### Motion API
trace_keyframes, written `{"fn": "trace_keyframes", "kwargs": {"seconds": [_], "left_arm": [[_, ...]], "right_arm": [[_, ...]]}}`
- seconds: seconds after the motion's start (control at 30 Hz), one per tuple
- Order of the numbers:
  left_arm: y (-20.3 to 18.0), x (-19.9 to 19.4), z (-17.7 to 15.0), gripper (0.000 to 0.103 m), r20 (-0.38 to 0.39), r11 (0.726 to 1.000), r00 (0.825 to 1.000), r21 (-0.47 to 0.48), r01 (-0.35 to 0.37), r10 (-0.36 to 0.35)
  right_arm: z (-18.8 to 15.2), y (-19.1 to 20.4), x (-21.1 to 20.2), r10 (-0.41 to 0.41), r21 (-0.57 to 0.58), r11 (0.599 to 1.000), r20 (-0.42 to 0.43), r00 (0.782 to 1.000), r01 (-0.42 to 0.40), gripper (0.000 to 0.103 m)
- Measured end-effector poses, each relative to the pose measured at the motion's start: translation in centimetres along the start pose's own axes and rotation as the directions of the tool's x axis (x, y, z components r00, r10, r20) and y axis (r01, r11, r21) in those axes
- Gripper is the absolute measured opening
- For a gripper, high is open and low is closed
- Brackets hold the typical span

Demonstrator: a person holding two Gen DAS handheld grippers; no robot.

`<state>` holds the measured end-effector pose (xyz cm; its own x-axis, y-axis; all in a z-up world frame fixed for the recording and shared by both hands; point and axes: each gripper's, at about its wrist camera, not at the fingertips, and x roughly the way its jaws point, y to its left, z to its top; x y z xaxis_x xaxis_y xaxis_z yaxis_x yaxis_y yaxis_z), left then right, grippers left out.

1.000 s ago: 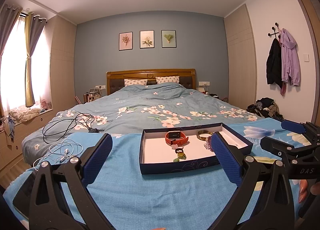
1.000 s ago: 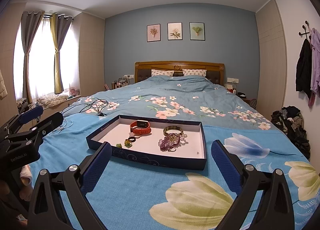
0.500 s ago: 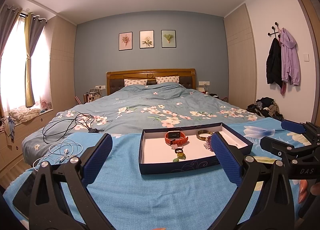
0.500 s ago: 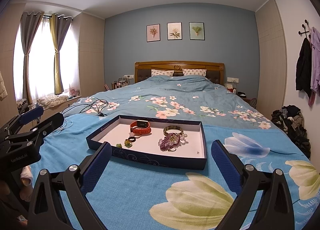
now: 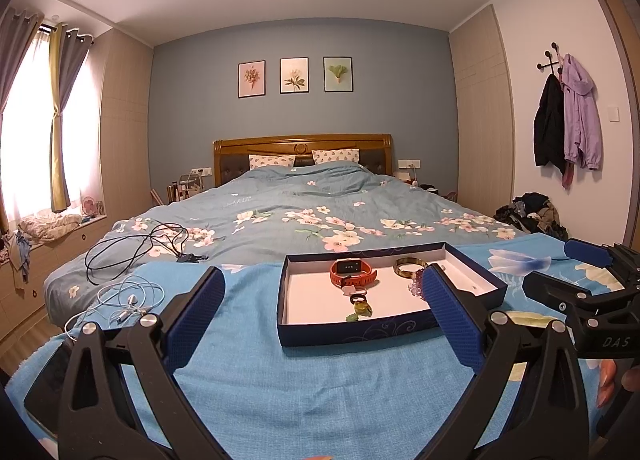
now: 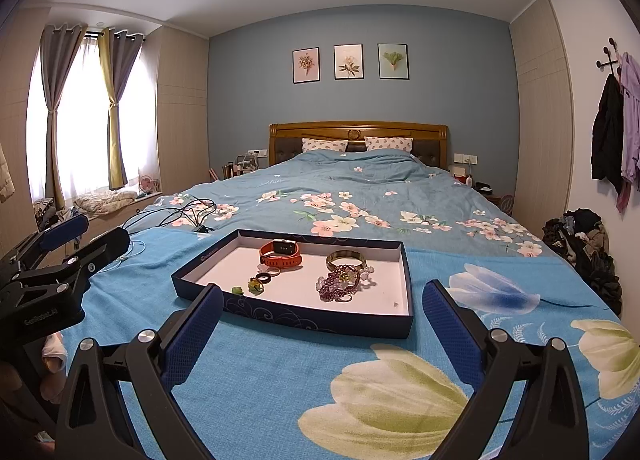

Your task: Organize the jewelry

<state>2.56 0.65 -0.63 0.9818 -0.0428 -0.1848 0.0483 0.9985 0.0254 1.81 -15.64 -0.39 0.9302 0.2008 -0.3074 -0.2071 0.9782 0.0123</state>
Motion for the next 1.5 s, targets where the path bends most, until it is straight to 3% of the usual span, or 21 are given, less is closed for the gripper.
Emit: {"fn": "trace_keyframes", "kwargs": {"seconds": [1.5], "left_arm": [[0.07, 0.14, -0.05, 0.097, -0.005, 1.000, 1.000, 0.000, 0.002, -0.002]], "right_arm": [[-0.14, -0.34, 0.03, -0.001, 0.011, 1.000, 0.002, 1.000, 0.001, 0.096]]}}
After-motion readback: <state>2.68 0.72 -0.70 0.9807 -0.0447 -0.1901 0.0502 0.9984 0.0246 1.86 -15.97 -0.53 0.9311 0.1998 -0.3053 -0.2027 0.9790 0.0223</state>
